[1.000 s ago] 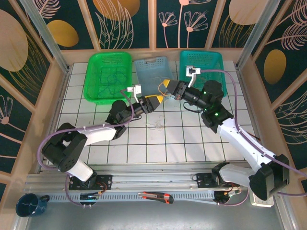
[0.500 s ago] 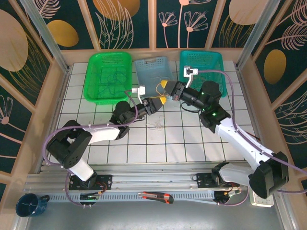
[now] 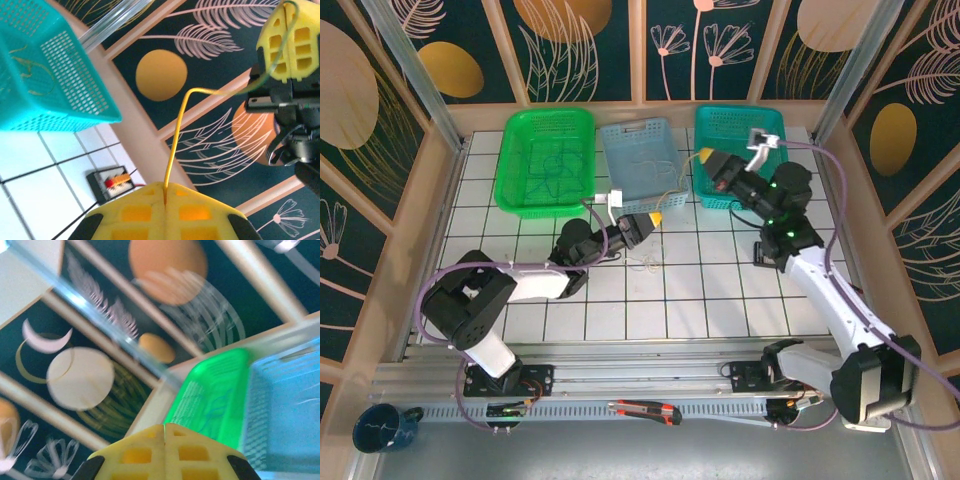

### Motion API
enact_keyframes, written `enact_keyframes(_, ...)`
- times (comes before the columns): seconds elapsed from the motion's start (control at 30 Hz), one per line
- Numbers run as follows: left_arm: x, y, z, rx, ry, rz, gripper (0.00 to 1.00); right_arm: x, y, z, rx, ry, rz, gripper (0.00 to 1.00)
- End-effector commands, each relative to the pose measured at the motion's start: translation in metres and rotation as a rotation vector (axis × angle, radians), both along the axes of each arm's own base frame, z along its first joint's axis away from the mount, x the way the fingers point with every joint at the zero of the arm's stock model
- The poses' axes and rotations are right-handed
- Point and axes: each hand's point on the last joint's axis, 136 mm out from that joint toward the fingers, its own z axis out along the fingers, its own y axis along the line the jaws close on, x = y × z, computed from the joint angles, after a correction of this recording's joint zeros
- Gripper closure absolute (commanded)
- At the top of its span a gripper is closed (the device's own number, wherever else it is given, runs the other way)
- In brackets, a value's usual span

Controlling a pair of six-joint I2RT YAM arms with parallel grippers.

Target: Untangle the cables

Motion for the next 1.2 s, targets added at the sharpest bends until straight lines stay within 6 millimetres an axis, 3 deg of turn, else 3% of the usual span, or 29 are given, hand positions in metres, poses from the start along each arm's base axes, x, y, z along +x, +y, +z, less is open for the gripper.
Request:
enact_keyframes(0.0,-0.007,0.008,0.011,-0.020,-0.058,0.014,1.00,0.011,-0.038,-0.014,0.014,0.043,-0.146,1.00)
enact_keyframes(0.37,-0.010,0.012,0.009,-0.015,-0.054,0.025,1.00,0.030,-0.079,-0.044,0.015,0.103,-0.302,1.00)
enact_keyframes(0.5,-0.008,0.011,0.010,-0.015,-0.056,0.024,1.00,0.036,-0.072,-0.043,0.022,0.100,-0.264,1.00)
enact_keyframes(0.6,-0.007,0.008,0.014,-0.021,-0.065,0.021,0.86,0.041,-0.069,-0.041,0.026,0.093,-0.248,1.00)
enact_keyframes(0.73,-0.006,0.008,0.021,-0.020,-0.085,0.026,0.57,0.053,-0.072,-0.037,0.016,0.077,-0.273,1.00)
enact_keyframes(0.83,-0.006,0.010,0.025,-0.010,-0.097,0.037,0.43,0.067,-0.077,-0.037,0.001,0.065,-0.316,1.00)
enact_keyframes(1.17,-0.011,0.023,0.031,0.028,-0.117,0.080,0.22,0.128,-0.103,-0.047,-0.048,0.034,-0.491,1.00)
